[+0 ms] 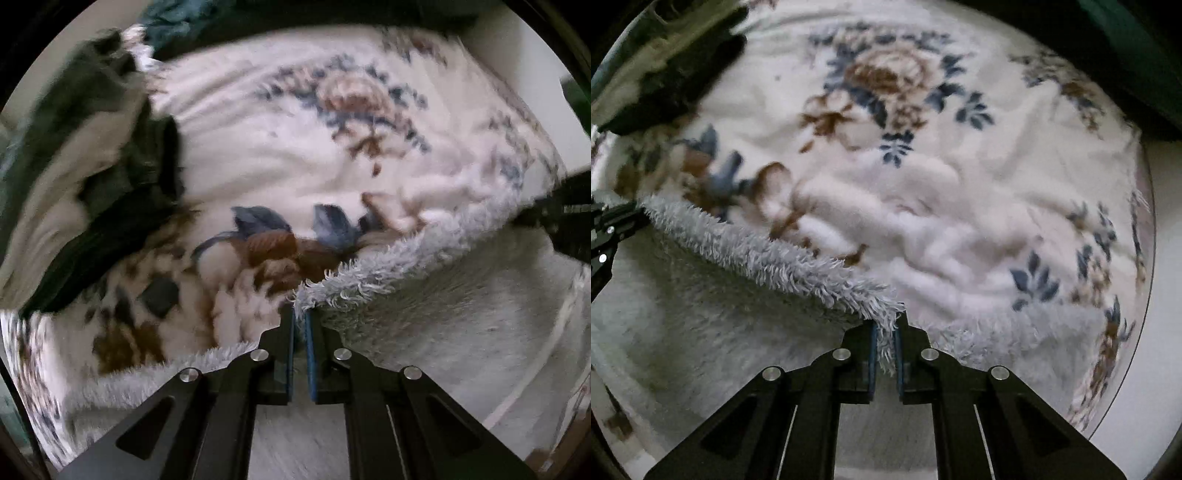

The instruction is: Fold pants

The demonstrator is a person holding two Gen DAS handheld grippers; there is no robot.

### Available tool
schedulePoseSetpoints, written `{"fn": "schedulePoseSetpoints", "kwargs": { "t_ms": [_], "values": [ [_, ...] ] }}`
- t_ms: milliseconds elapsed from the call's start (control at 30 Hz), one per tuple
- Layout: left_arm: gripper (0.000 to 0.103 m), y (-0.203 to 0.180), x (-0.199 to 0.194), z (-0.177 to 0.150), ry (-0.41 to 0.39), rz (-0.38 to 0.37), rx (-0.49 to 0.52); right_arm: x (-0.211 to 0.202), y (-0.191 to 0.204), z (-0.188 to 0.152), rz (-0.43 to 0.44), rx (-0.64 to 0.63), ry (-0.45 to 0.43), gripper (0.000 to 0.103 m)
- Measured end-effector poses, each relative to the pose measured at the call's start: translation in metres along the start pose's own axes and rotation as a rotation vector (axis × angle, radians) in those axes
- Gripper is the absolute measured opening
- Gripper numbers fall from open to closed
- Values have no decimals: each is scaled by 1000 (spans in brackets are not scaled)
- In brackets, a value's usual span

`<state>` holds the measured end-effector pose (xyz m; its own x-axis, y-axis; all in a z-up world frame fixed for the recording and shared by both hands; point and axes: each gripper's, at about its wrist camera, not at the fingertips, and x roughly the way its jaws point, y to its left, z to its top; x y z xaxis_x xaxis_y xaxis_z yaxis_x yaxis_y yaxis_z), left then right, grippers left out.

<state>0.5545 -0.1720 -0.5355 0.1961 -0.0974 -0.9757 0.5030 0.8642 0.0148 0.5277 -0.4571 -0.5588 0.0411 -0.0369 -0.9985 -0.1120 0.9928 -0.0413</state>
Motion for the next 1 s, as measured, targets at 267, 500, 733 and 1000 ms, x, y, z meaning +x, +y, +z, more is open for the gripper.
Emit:
{"fn": "schedulePoseSetpoints", "kwargs": {
  "t_ms": [267,500,733,1000],
  "values": [
    [3,-48,-84,-75,-84,-29,-142,-79,31,-93,72,88,-122,8],
    [3,-95,-105,-215,-2,-87,-260,-82,54,-231,134,160,-108,8],
    [4,-117,-30,-288,190,-138,-372,20,67,-323,263,347,178,13],
    [70,-97,-31,-296,175,-125,-458,-6,40,-341,340,600,120,88]
  ]
}}
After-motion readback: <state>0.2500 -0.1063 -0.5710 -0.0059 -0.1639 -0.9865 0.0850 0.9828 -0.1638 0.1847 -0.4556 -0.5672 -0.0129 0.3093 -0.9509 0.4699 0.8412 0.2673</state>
